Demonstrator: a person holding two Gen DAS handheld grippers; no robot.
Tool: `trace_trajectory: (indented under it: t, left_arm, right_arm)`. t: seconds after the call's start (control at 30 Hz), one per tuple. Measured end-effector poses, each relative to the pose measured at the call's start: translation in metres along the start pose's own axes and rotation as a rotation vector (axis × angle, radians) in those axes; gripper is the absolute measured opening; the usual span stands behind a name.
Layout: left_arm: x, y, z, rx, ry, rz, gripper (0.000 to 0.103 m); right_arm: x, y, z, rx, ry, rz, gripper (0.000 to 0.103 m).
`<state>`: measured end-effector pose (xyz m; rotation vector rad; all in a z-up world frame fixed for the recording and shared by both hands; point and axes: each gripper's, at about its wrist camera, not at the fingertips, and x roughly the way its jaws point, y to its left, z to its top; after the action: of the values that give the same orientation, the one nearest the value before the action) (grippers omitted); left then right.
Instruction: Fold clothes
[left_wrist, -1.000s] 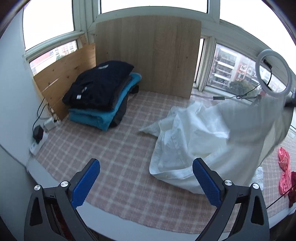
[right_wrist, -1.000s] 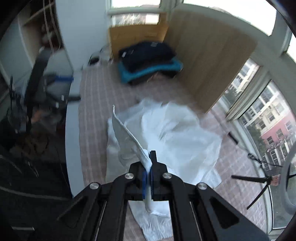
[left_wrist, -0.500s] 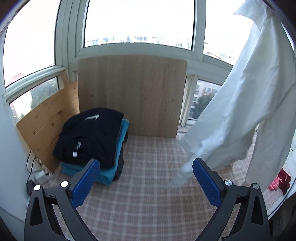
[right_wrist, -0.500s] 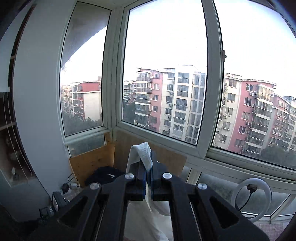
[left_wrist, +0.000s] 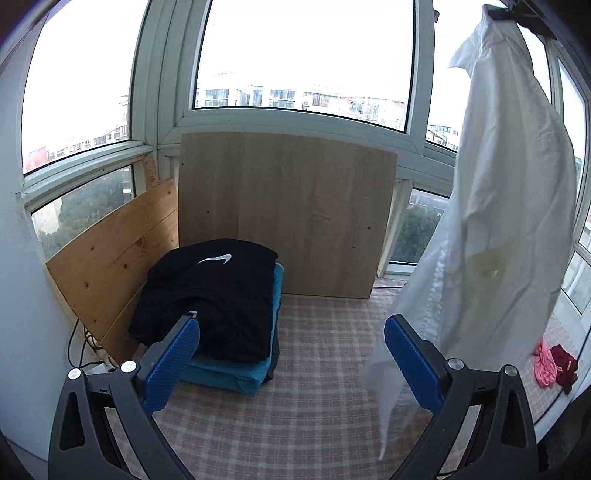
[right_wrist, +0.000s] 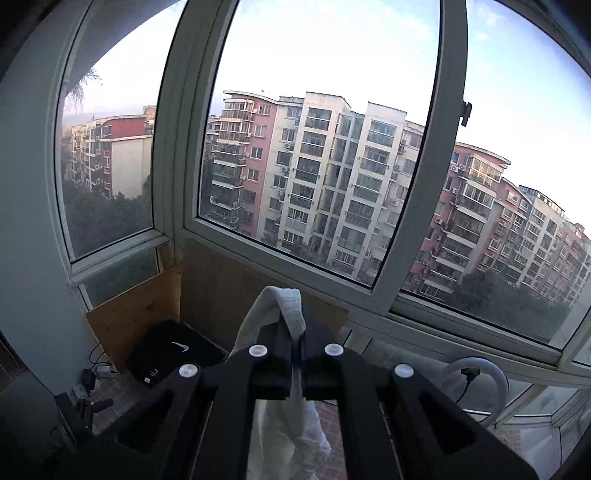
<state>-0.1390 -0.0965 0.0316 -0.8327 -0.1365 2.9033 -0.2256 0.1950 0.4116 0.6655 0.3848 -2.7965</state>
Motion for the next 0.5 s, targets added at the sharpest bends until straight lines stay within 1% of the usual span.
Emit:
trace_trajectory:
  t: [0.1, 0.2, 0.27, 0.37, 0.43, 0.5]
  left_arm:
    - [-0.003, -0.005, -0.001, 0.026, -0.005, 0.004, 0.101]
    - [0.007, -0.023, -0.004, 0.074, 0.013, -0.018, 0.102]
    - [0.02, -0.04, -0.009, 0.101, 0.04, -0.053, 0.102]
    - [0.041, -0.069, -0.019, 0.136, 0.088, -0.107, 0.102]
    - [0.055, -0.089, -0.027, 0.161, 0.123, -0.143, 0.102]
    - [0.07, -0.115, -0.037, 0.195, 0.167, -0.184, 0.102]
  right_arm:
    - [0.011, -0.026, -0.018, 0.021, 0.057, -0.049, 0.003]
    - [0.023, -0.055, -0.051, 0.009, 0.13, -0.125, 0.003]
    - [0.032, -0.084, -0.083, 0.022, 0.2, -0.179, 0.003]
    - [0.044, -0.131, -0.142, 0.07, 0.303, -0.245, 0.003]
    - [0.042, -0.164, -0.186, 0.121, 0.361, -0.268, 0.003]
    - [0.031, -0.196, -0.229, 0.203, 0.416, -0.273, 0.003]
